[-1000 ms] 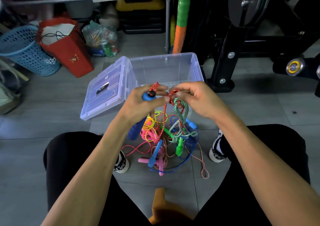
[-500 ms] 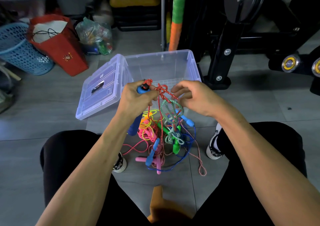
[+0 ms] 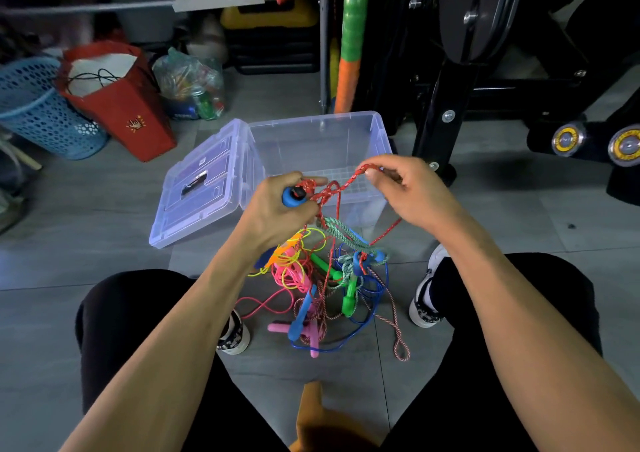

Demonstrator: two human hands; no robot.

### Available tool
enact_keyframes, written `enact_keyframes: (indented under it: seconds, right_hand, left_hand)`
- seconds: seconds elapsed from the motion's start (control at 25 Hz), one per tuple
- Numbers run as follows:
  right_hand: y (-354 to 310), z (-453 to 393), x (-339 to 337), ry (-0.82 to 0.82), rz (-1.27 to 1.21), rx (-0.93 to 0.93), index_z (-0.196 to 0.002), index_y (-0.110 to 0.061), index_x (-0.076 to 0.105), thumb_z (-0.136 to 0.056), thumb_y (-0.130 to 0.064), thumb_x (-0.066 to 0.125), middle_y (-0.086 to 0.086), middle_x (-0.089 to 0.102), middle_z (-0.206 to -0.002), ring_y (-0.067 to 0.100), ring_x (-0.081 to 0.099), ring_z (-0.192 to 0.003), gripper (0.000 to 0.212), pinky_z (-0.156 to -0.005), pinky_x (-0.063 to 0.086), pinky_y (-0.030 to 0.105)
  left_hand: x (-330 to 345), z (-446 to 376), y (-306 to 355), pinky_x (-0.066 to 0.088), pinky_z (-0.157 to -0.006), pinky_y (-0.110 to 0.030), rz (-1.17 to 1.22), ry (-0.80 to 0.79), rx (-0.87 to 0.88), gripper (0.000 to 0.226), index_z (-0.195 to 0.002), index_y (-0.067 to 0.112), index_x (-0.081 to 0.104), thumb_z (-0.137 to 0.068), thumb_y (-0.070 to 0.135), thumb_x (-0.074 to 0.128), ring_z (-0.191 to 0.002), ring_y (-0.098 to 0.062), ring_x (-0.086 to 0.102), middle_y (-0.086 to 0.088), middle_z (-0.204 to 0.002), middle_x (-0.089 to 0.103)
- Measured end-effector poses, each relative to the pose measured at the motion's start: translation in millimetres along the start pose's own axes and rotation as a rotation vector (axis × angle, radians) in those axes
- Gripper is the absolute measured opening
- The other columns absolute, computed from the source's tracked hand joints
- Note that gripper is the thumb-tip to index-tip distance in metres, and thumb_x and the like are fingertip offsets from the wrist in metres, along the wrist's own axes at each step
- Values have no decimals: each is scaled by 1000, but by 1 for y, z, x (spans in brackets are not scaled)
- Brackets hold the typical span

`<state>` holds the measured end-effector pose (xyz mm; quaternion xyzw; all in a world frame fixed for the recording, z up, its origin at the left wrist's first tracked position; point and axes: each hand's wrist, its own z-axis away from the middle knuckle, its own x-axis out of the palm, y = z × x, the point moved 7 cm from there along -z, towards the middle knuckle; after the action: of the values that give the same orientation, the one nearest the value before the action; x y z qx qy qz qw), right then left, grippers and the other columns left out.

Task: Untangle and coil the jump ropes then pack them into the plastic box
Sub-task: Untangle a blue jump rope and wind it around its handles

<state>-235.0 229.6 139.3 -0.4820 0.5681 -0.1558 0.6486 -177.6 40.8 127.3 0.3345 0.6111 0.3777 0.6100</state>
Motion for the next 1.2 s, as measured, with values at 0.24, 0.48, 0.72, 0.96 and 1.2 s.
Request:
enact_keyframes:
  seconds: [0.24,0.48,0.72,0.96,1.2]
  right_hand:
    - [-19,6,-22,299,241,-280,-97,-12,71,-93,-27,63,-6,65,-78,4,51,-64,18,-63,42,20]
    - [47,-1,10,-199,616,187,-83,-13,66,-95,-39,56,5,54,-68,35,60,-77,31,-60,45,36]
    - [13,-25,-7,113,334,53,-73,-11,52,-98,-39,47,5,55,-61,34,50,-63,38,-57,45,38]
    - [55,-12,2,-148,221,272,-79,-17,64,-92,-29,62,-4,58,-59,10,47,-49,17,-50,38,26]
    - [6,-2,23,-246,-197,185,-86,-20,68,-93,-25,64,-4,59,-60,7,53,-53,9,-56,44,29]
  left_hand:
    - [-6,-9,-10,36,-49,-27,-183,73,-10,23,-64,9,44,-73,9,65,-48,-9,36,-2,-54,42]
    - [-48,-19,-48,43,-54,-28,-437,293,-220,4,-78,19,62,-77,21,64,-64,-26,58,-3,-68,62]
    - [-7,-14,-77,51,-65,-35,-788,-42,-315,12,-92,17,64,-81,19,58,-84,-37,65,-14,-92,66]
    - [-5,-21,-54,58,-60,-33,65,9,-391,10,-71,5,62,-77,1,69,-49,-20,65,-13,-58,66]
    - [-13,-9,-4,56,-55,-24,305,-24,-289,15,-81,-5,63,-77,-1,77,-52,-19,66,-14,-59,67]
